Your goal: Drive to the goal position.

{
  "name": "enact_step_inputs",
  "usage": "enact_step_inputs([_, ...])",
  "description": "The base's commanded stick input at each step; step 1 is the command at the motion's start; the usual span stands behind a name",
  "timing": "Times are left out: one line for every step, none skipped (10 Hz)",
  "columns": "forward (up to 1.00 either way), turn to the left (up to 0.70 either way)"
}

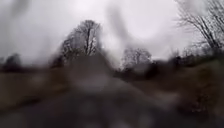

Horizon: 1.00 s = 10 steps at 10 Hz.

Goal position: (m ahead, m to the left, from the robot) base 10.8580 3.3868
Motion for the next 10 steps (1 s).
enact_step_inputs([0.85,0.08])
enact_step_inputs([0.85,0.02])
enact_step_inputs([0.85,0.00])
enact_step_inputs([0.85,0.00])
enact_step_inputs([0.85,0.00])
enact_step_inputs([0.85,0.00])
enact_step_inputs([0.85,0.00])
enact_step_inputs([0.85,0.00])
enact_step_inputs([0.85,0.00])
enact_step_inputs([0.85,0.00])
